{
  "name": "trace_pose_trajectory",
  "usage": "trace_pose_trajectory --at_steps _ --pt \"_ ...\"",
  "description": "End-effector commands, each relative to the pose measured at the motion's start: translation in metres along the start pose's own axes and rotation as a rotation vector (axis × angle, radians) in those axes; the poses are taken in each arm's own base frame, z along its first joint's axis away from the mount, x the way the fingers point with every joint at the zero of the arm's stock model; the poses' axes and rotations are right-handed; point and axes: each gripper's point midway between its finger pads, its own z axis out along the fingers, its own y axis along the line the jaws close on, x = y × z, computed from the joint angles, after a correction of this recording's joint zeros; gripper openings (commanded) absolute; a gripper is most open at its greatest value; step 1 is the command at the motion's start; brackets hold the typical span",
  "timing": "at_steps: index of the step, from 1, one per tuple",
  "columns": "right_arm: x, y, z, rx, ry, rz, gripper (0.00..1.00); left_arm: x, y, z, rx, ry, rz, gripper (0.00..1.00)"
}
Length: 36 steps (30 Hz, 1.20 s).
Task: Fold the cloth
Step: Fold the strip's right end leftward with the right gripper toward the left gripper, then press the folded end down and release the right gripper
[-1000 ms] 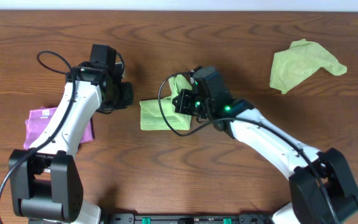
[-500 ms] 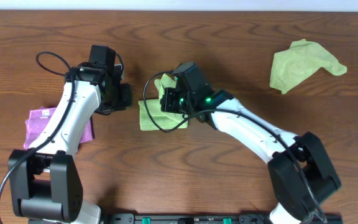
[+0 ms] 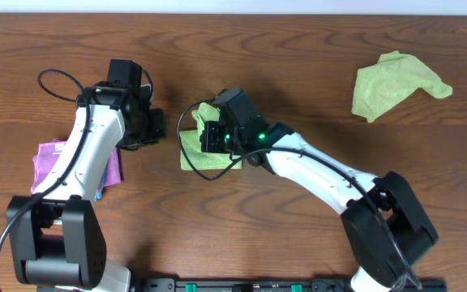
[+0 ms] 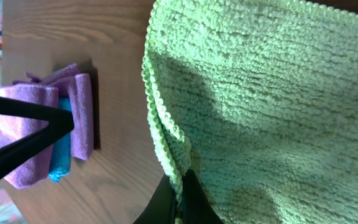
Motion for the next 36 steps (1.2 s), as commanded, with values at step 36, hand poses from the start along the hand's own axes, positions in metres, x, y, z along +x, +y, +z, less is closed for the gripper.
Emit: trace_pose_trajectory --at_steps 36 --pt "0.018 0.029 0.044 0.011 0.067 -0.09 0.01 -0.013 0.038 -0.036 -0.055 -0.097 -0.07 0.06"
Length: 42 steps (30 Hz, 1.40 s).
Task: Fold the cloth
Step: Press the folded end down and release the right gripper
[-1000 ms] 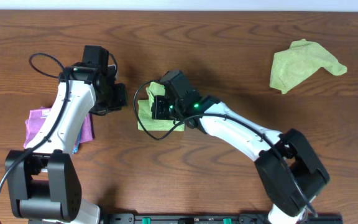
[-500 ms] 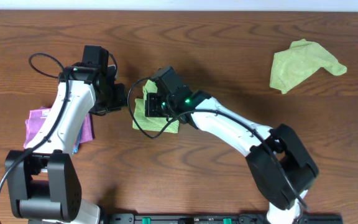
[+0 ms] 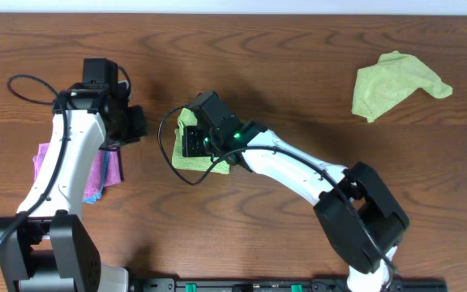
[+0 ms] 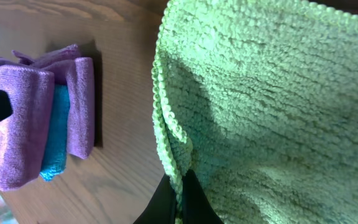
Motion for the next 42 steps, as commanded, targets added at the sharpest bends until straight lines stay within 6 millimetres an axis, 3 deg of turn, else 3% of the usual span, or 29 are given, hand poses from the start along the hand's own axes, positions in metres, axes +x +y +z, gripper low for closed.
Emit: trace_pose_trajectory --at_steps 1,13,16,19,24,27,33,36,38,39,41,42 --pt "0.006 0.006 0.012 -0.004 0.015 -0.025 0.01 -0.005 0.0 -0.009 0.002 -0.026 0.011 0.06" --pt "0.013 0.011 0.028 0.002 0.026 -0.043 0.03 -0.004 0.0 -0.009 0.001 -0.025 0.011 0.06" --pt "0.011 0.011 0.028 0.004 0.016 -0.049 0.26 -0.004 0.0 -0.009 0.001 -0.025 0.011 0.06" --pt "0.01 0.011 0.028 0.005 0.012 -0.051 0.32 -0.004 0.0 -0.01 0.002 -0.026 0.011 0.06" --pt "0.006 0.015 0.027 -0.008 0.0 -0.064 0.62 -0.005 0.0 -0.016 0.004 -0.044 0.014 0.06" --pt "0.001 0.022 0.024 -0.021 -0.009 -0.071 0.69 -0.006 -0.001 -0.023 0.008 -0.065 0.017 0.1" --pt "-0.011 0.025 0.009 0.017 0.014 -0.101 0.72 -0.004 0.0 -0.031 0.004 -0.078 0.016 0.26" --pt "-0.022 0.019 -0.005 0.066 0.029 -0.1 0.71 -0.001 0.002 -0.031 0.0 -0.064 0.008 0.31" --pt "-0.028 0.011 -0.015 0.112 0.036 -0.087 0.63 0.0 0.004 -0.031 -0.002 -0.056 0.003 0.36" --pt "-0.032 0.005 -0.022 0.142 0.039 -0.079 0.51 0.001 0.005 -0.031 -0.003 -0.053 0.001 0.38" --pt "-0.039 -0.008 -0.038 0.206 0.04 -0.069 0.2 0.002 0.005 -0.031 -0.004 -0.049 0.0 0.39" --pt "-0.041 -0.013 -0.045 0.231 0.036 -0.072 0.11 0.002 0.004 -0.031 -0.002 -0.049 0.0 0.39"
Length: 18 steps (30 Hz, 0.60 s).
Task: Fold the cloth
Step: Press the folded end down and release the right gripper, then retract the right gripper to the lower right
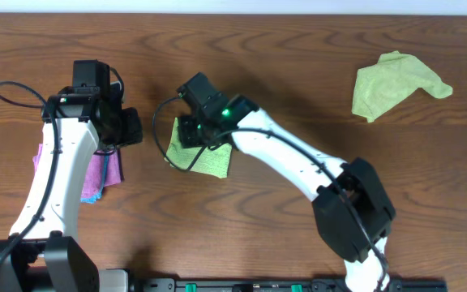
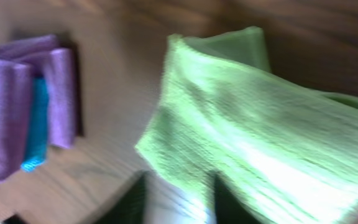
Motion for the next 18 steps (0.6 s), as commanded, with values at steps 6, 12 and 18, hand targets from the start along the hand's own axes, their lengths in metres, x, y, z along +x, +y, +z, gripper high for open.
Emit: trace_pose_trajectory --at_steps 6,12,18 --pt "-0.028 -0.065 -0.069 0.227 -0.087 -0.048 0.01 -0.004 -0.003 -0.008 0.019 -0.021 -0.01 0.41" --pt "-0.027 -0.111 -0.122 0.299 -0.063 -0.048 0.01 -0.005 -0.006 -0.008 0.039 -0.024 -0.036 0.42" --pt "-0.011 -0.155 -0.172 0.362 -0.087 -0.017 0.01 -0.009 -0.013 -0.009 0.076 -0.035 -0.049 0.43"
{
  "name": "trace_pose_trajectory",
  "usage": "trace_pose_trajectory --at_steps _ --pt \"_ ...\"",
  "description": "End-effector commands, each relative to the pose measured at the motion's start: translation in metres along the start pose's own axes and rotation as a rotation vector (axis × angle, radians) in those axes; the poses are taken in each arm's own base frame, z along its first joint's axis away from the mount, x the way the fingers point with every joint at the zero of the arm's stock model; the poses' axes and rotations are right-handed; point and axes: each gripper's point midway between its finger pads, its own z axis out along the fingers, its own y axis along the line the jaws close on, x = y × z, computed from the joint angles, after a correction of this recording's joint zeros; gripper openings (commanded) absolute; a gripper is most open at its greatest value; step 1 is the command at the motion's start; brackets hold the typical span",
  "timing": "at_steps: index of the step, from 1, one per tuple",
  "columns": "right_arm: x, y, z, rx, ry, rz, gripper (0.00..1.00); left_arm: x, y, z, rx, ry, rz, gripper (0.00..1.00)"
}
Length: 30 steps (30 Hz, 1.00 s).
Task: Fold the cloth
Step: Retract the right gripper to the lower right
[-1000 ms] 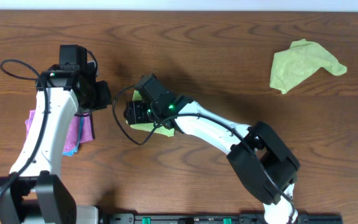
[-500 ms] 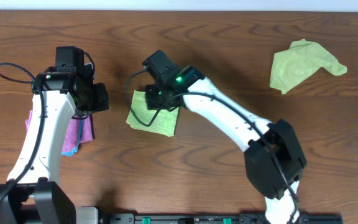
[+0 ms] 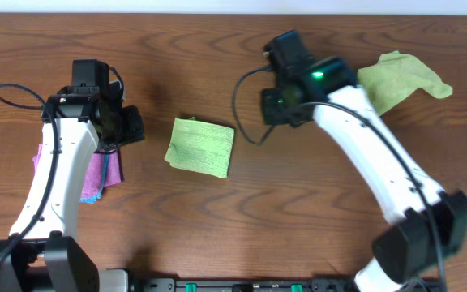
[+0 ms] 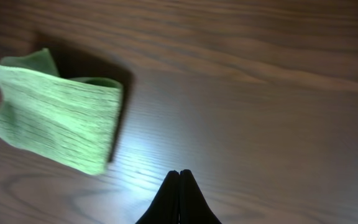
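A folded green cloth (image 3: 201, 146) lies flat on the wooden table left of centre; the right wrist view shows it as a neat rectangle (image 4: 55, 127) at the left. My right gripper (image 3: 271, 109) hangs to the cloth's right, apart from it, and is shut (image 4: 180, 172) with nothing between its fingers. My left gripper (image 3: 133, 126) hovers left of the cloth without touching it; the overhead view does not show how its jaws stand.
A crumpled green cloth (image 3: 396, 81) lies at the back right, just beyond the right arm. A stack of folded purple and blue cloths (image 3: 109, 170) sits at the left, partly under the left arm. Black cables loop off both arms.
My right gripper, then open right over the folded green cloth, now hangs well to its right and is shut on nothing. The cloth lies alone. The left arm has not moved.
My right gripper was shut on the green cloth's edge near the table's middle. At 2.0 s ago it held the cloth further left, toward the purple stack. Then it stood open over the cloth lying flat. Now it is away to the right.
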Motion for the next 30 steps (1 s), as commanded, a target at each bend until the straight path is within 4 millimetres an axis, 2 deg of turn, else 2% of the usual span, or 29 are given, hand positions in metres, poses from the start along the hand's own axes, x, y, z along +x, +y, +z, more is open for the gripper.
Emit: trace_pose_trajectory --at_steps 1,7,10,16,21,30 --pt "0.015 -0.024 -0.02 0.039 -0.035 -0.043 0.01 -0.005 -0.006 -0.008 0.033 -0.025 -0.017 0.42" --pt "0.072 -0.069 -0.029 0.066 -0.062 0.02 0.01 -0.009 -0.011 -0.008 0.057 -0.038 -0.029 0.43" --pt "0.098 -0.085 -0.029 0.065 -0.104 0.049 0.01 -0.01 -0.016 -0.009 0.084 -0.041 -0.041 0.43" --pt "0.143 -0.115 -0.016 0.087 -0.148 0.15 0.01 -0.009 -0.025 -0.01 0.136 -0.028 -0.06 0.43" --pt "0.165 -0.14 0.002 0.122 -0.153 0.264 0.01 -0.007 -0.029 -0.01 0.16 -0.018 -0.076 0.43" --pt "0.182 -0.171 0.033 0.145 -0.151 0.403 0.01 -0.006 -0.034 -0.011 0.188 -0.007 -0.105 0.42"
